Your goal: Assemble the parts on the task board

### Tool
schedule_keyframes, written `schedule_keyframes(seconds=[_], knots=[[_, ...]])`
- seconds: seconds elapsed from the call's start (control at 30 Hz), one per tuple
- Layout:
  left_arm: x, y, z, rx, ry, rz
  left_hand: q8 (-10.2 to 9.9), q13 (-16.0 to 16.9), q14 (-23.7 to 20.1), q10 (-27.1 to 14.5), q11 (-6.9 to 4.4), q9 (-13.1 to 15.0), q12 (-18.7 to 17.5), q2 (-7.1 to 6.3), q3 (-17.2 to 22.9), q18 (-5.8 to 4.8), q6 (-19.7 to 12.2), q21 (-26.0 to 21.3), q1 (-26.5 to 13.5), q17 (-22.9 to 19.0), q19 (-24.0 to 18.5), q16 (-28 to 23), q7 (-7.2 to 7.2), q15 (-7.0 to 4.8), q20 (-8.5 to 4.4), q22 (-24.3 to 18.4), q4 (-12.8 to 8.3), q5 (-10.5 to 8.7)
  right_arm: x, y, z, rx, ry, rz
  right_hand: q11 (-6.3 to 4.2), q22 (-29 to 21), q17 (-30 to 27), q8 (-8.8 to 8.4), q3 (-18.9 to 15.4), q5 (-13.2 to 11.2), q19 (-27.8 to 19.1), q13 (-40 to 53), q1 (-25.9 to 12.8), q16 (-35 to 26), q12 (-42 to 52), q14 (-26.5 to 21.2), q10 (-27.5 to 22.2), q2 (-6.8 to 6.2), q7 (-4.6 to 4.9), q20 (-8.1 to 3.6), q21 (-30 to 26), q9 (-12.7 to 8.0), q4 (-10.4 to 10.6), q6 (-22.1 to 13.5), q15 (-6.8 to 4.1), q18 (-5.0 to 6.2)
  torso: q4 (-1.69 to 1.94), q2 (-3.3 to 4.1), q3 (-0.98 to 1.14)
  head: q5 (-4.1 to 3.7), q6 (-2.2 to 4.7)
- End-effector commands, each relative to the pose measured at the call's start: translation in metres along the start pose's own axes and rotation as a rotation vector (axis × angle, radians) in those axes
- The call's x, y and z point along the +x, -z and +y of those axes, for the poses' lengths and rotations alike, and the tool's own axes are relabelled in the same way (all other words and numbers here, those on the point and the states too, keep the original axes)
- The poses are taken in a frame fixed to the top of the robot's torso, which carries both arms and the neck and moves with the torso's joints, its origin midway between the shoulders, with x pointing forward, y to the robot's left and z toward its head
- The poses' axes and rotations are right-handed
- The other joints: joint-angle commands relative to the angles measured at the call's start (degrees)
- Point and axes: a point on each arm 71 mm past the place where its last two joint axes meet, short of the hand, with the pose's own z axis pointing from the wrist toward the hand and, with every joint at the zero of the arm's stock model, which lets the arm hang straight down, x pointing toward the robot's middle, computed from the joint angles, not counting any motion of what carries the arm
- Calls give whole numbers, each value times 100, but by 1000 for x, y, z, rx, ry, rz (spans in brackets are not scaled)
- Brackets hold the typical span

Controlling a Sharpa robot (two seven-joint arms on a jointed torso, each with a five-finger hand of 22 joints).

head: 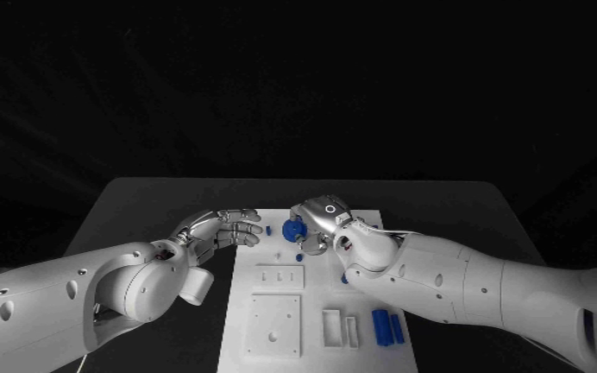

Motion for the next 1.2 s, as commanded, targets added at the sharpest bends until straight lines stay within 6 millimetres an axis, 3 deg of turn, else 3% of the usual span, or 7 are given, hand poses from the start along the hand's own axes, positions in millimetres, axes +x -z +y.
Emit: schedule_keyframes(seconds=[0.03,0.47,1.07,1.2], knots=[[3,-1,-1,9,-2,15,-40,7,28,-23,-18,9,27,22,-13,-67,55,10,54,-9,22,37,141,0,-19,-6,25,3,3,-1,1,5,25,-1,-2,90,6,30,25,-28,12,-7,45,-28,28,18,22,-29,19,-28,11,230,2,754,-37,337,-6,-1,-1,19,4],[5,-3,-1,9,-1,22,-41,7,28,-23,-18,10,28,28,-18,-68,55,10,52,-10,22,37,141,0,-19,-7,29,4,13,-7,8,19,44,41,3,89,10,12,22,-79,8,-13,27,-36,21,16,14,-22,24,-21,7,236,16,733,-34,337,-8,-3,1,53,37],[7,-5,-1,10,-2,28,-43,7,28,-24,-18,10,28,33,-23,-68,55,10,50,-10,22,38,141,0,-19,-8,32,4,20,-12,2,54,51,73,7,87,12,-5,27,-100,1,-18,29,-45,12,12,2,-29,30,-18,1,238,9,711,-30,337,-18,3,4,64,32],[7,-5,-1,9,-2,28,-44,7,28,-23,-18,11,29,34,-25,-69,55,10,49,-10,22,38,141,0,-19,-8,33,4,21,-12,2,59,46,73,82,72,7,-167,79,-228,-31,-35,13,-86,-15,-2,-43,-98,111,-3,-37,182,43,454,37,337,-20,2,8,74,24]])
